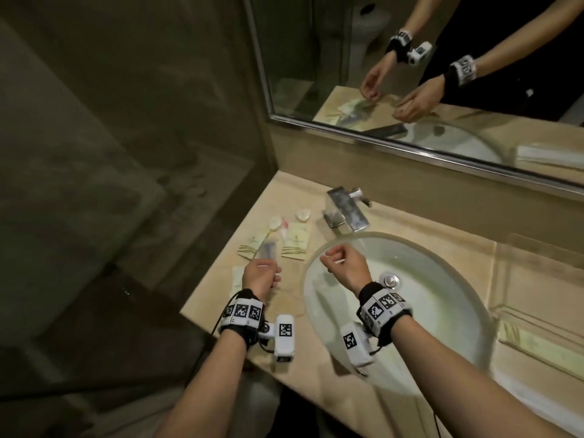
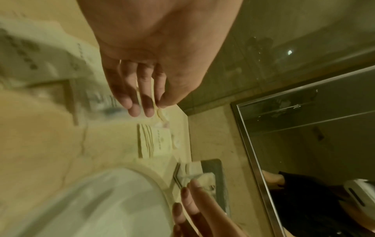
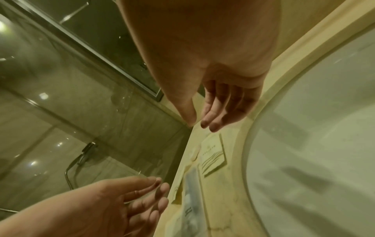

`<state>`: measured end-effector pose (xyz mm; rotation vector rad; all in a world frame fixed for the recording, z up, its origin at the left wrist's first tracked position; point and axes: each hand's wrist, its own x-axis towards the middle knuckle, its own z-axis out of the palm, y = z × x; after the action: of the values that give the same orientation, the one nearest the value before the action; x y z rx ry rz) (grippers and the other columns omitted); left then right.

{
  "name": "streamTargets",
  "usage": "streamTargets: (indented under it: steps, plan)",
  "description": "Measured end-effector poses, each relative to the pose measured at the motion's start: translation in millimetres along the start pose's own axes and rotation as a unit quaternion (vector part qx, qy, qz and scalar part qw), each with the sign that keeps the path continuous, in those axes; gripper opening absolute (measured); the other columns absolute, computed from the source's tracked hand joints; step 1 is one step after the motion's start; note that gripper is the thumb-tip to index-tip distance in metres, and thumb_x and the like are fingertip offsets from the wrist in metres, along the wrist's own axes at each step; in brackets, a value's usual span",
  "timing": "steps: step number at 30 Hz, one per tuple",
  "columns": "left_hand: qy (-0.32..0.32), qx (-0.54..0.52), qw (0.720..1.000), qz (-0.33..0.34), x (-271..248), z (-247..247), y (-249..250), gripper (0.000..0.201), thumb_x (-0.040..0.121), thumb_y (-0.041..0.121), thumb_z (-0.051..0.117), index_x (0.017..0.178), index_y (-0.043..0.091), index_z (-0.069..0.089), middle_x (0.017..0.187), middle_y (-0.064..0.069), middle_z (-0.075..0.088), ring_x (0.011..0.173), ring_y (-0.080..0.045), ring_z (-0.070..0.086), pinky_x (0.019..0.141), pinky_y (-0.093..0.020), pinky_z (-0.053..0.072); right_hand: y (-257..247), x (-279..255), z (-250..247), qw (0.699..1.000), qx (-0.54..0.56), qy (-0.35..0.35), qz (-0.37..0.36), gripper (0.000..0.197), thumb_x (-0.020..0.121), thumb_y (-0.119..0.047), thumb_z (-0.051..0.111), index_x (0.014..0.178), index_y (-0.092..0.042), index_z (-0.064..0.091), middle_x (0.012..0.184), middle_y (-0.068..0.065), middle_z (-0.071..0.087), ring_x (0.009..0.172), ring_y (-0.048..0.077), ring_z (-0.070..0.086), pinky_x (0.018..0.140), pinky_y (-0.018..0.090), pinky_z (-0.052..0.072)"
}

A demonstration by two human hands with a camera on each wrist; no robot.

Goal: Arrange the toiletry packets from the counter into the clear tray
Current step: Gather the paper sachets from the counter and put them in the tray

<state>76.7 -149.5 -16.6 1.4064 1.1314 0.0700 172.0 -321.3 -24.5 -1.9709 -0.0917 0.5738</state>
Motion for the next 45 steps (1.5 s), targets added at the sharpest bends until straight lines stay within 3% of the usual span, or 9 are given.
streamTargets:
  steps: [6, 9, 14, 24, 29, 35, 40, 43, 45]
  plan:
    - [0.027, 0.065, 0.997, 0.01, 62, -46, 3, 0.015, 0.078, 0.005, 0.071, 0.081, 0.017, 0.061, 0.091, -0.009, 0.068, 0.086, -0.029, 0.066, 0.085, -0.041, 0.057, -22, 38, 59, 0.998, -0.039, -0.013, 0.041, 0.03, 0.082, -0.021, 0.074, 0.103, -0.006, 0.058, 0.077, -0.002, 0.061, 0.084, 0.021, 0.061, 0.075, 0.026, 0.045]
    - [0.036, 0.093, 0.994, 0.04, 89, -54, 12, 0.021, 0.072, 0.006, 0.076, 0.09, 0.012, 0.066, 0.09, -0.004, 0.067, 0.089, -0.026, 0.067, 0.086, -0.04, 0.057, -24, 64, 80, 0.994, -0.078, 0.005, 0.071, 0.043, 0.078, -0.027, 0.078, 0.106, -0.01, 0.05, 0.092, 0.005, 0.063, 0.094, 0.026, 0.062, 0.077, 0.029, 0.045]
    - [0.015, 0.144, 0.988, 0.05, 127, -52, 17, 0.039, 0.07, 0.011, 0.081, 0.105, 0.015, 0.065, 0.116, -0.009, 0.063, 0.106, -0.026, 0.063, 0.093, -0.039, 0.054, -25, 88, 101, 0.981, -0.138, 0.068, 0.116, 0.065, 0.072, -0.029, 0.084, 0.119, -0.007, 0.045, 0.124, 0.016, 0.053, 0.11, 0.033, 0.057, 0.096, 0.045, 0.048]
    - [0.016, 0.269, 0.963, 0.018, 158, -47, 21, 0.07, 0.058, 0.018, 0.089, 0.118, 0.018, 0.054, 0.127, -0.012, 0.054, 0.128, -0.032, 0.04, 0.107, -0.047, 0.039, -20, 95, 108, 0.977, -0.147, 0.085, 0.128, 0.064, 0.07, -0.025, 0.085, 0.117, -0.01, 0.044, 0.123, 0.013, 0.05, 0.109, 0.03, 0.055, 0.098, 0.043, 0.047]
    - [-0.001, 0.278, 0.961, 0.006, 167, -49, 15, 0.046, 0.054, 0.025, 0.091, 0.087, 0.022, 0.06, 0.116, -0.012, 0.064, 0.119, -0.033, 0.054, 0.098, -0.047, 0.049, -21, 92, 106, 0.978, -0.158, 0.088, 0.101, 0.055, 0.074, -0.022, 0.083, 0.114, -0.009, 0.048, 0.112, 0.006, 0.045, 0.094, 0.022, 0.051, 0.092, 0.035, 0.046]
    - [-0.003, 0.208, 0.978, 0.032, 150, -54, 21, 0.035, 0.073, 0.013, 0.08, 0.103, 0.004, 0.064, 0.107, -0.013, 0.069, 0.098, -0.029, 0.065, 0.082, -0.033, 0.052, -18, 88, 104, 0.987, -0.096, 0.092, 0.087, 0.04, 0.073, -0.018, 0.082, 0.091, -0.013, 0.047, 0.08, -0.002, 0.052, 0.075, 0.019, 0.05, 0.063, 0.027, 0.037]
    - [0.004, 0.157, 0.986, 0.064, 122, -56, 35, 0.035, 0.076, 0.011, 0.077, 0.107, 0.002, 0.062, 0.106, -0.013, 0.069, 0.096, -0.026, 0.066, 0.084, -0.033, 0.053, -28, 75, 89, 0.995, -0.056, 0.07, 0.041, 0.033, 0.078, -0.015, 0.079, 0.104, -0.011, 0.058, 0.089, -0.001, 0.06, 0.072, 0.011, 0.054, 0.062, 0.015, 0.044]
    - [-0.009, 0.124, 0.988, 0.091, 99, -47, 47, 0.035, 0.076, 0.012, 0.077, 0.107, 0.004, 0.062, 0.108, -0.013, 0.07, 0.1, -0.026, 0.066, 0.092, -0.041, 0.054, -41, 61, 70, 0.997, -0.039, 0.062, -0.002, 0.036, 0.082, -0.017, 0.075, 0.115, -0.01, 0.064, 0.103, 0.005, 0.07, 0.086, 0.018, 0.063, 0.082, 0.033, 0.055]
    - [-0.03, 0.108, 0.987, 0.119, 78, -34, 57, 0.033, 0.077, 0.012, 0.077, 0.105, 0.005, 0.062, 0.109, -0.014, 0.07, 0.1, -0.025, 0.067, 0.093, -0.041, 0.054, -51, 47, 51, 0.996, -0.016, 0.076, -0.032, 0.038, 0.082, -0.021, 0.075, 0.117, -0.011, 0.064, 0.104, 0.006, 0.071, 0.089, 0.023, 0.065, 0.084, 0.038, 0.055]
